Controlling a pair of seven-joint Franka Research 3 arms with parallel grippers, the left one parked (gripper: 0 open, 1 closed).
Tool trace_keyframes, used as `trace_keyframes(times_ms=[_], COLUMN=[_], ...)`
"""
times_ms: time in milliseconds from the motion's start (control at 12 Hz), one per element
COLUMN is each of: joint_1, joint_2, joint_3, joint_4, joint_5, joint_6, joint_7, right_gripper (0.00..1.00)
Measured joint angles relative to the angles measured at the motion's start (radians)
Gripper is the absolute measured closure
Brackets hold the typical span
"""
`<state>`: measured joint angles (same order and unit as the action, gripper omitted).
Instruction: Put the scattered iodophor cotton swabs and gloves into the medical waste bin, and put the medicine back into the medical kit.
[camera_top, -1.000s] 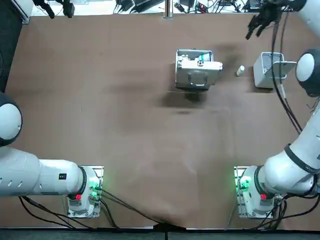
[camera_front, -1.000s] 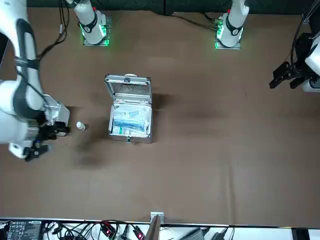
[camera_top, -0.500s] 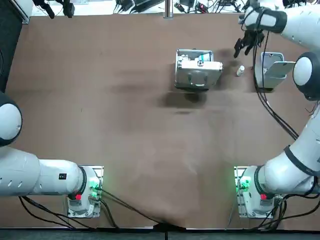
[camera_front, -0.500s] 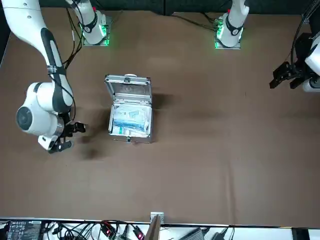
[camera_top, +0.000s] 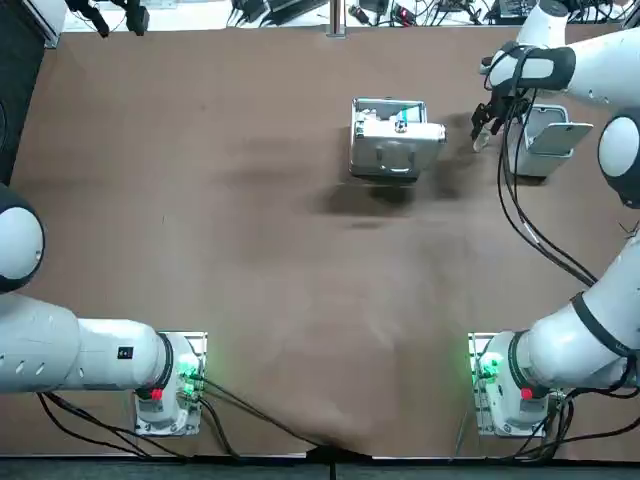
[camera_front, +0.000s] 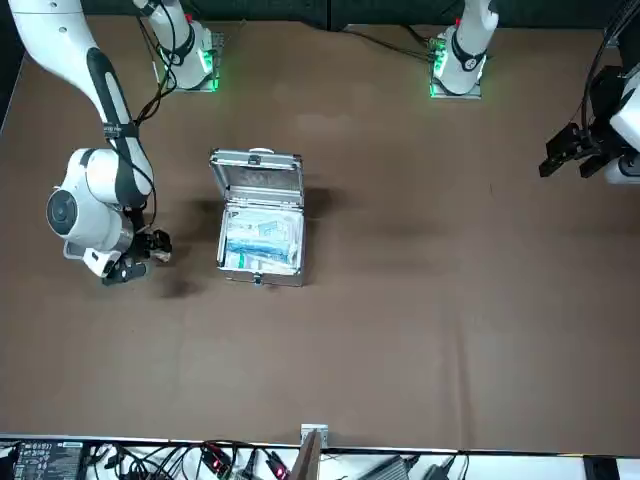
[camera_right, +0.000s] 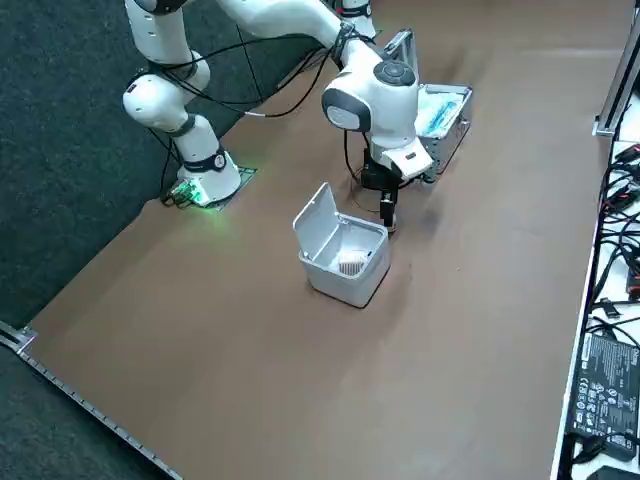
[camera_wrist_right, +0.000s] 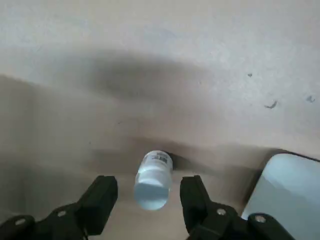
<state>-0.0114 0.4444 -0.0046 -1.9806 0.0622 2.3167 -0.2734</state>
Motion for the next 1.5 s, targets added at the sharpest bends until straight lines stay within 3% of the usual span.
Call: trace_keyframes(times_ms=[83, 333, 1000, 1417, 1500], joint_1=[0.000, 0.001, 0.001, 0.001, 0.001], joint_2=[-0.003, -0.006, 0.010, 0.016, 0.016], joint_3=[0.000, 0.000, 0.000, 0.000, 0.000], joint_4=[-0.006, -0.010, -0.015, -0.019, -0.020], joint_5=[0.000, 0.000, 0.000, 0.000, 0.000], joint_6=[0.001, 0.012, 0.043, 0.047, 0.047], joint_7=[0.000, 0.000, 0.000, 0.000, 0.000], right_gripper=[0.21, 0.26, 0.28, 0.35, 0.41])
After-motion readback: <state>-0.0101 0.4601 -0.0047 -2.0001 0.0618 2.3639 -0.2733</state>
